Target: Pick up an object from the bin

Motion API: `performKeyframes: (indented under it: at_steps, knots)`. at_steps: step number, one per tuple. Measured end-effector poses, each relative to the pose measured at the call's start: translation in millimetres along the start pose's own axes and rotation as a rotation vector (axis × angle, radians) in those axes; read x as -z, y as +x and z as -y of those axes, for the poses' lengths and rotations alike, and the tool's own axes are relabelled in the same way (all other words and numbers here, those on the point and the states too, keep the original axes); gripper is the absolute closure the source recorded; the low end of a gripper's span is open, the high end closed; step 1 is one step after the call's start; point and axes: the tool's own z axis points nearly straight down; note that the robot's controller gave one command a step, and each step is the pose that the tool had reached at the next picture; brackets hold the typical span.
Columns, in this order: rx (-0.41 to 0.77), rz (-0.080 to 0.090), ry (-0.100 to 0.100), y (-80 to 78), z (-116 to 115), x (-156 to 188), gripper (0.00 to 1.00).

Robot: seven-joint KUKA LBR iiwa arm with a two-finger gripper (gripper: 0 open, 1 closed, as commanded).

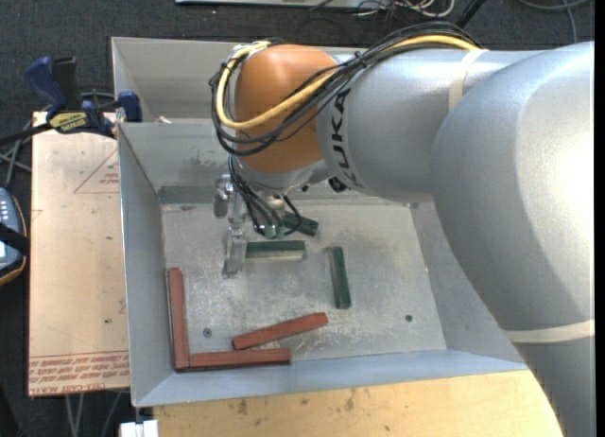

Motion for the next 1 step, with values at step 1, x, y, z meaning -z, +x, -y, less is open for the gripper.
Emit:
performKeyframes:
  at_steps: [1]
  knots:
    - [-0.002, 0.008, -0.001, -2.0, 0.6, 5.0, 0.00]
